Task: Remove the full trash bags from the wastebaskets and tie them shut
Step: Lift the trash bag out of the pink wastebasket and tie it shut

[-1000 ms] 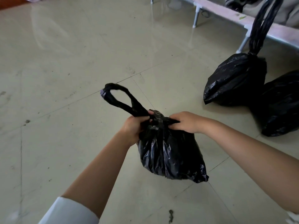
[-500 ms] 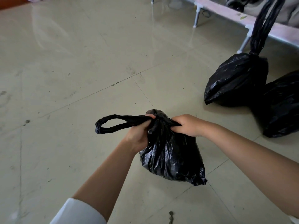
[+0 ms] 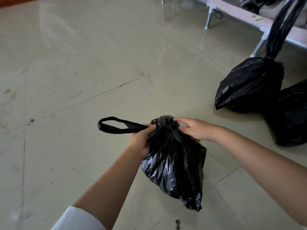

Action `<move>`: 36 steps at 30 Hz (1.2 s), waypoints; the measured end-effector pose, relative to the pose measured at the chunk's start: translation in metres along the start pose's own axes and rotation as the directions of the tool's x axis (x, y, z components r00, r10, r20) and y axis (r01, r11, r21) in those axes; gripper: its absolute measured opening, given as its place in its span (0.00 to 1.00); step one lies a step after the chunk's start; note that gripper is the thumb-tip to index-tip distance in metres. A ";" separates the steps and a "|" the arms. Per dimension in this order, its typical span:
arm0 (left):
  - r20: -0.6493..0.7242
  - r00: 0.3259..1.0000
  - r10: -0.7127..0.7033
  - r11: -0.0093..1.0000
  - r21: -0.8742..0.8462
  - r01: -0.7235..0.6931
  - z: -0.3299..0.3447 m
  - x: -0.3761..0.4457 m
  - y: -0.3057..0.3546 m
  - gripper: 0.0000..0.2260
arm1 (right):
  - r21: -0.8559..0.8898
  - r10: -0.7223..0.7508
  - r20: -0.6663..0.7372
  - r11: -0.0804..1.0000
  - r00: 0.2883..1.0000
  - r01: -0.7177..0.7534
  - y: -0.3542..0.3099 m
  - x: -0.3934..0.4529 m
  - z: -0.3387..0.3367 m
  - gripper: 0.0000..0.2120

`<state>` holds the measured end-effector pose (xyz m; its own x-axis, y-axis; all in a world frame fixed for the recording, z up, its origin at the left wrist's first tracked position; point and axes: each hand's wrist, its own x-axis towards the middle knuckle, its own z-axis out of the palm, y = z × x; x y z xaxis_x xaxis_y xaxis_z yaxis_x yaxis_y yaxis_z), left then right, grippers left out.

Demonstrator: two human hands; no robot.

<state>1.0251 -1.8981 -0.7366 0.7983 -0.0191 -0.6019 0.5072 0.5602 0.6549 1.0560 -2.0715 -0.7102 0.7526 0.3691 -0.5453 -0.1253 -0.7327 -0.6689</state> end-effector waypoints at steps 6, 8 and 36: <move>0.053 0.998 0.027 0.984 0.172 -0.036 0.001 -0.004 -0.001 0.13 | 0.174 0.027 0.268 0.982 0.963 -0.076 -0.007 0.005 0.009 0.22; 0.047 0.998 0.038 0.985 0.168 -0.045 0.001 -0.005 -0.001 0.13 | 0.159 0.003 0.260 0.986 0.966 -0.046 -0.005 0.005 0.009 0.17; -0.156 0.980 0.124 0.683 0.730 0.030 -0.023 -0.015 0.012 0.12 | -0.686 -0.202 0.068 0.702 0.977 0.193 0.030 -0.025 0.018 0.14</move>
<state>1.0115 -1.8717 -0.7303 0.7943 0.1802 -0.5802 0.6075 -0.2220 0.7627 1.0216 -2.0928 -0.7260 0.7167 0.5475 -0.4320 0.5005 -0.8351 -0.2282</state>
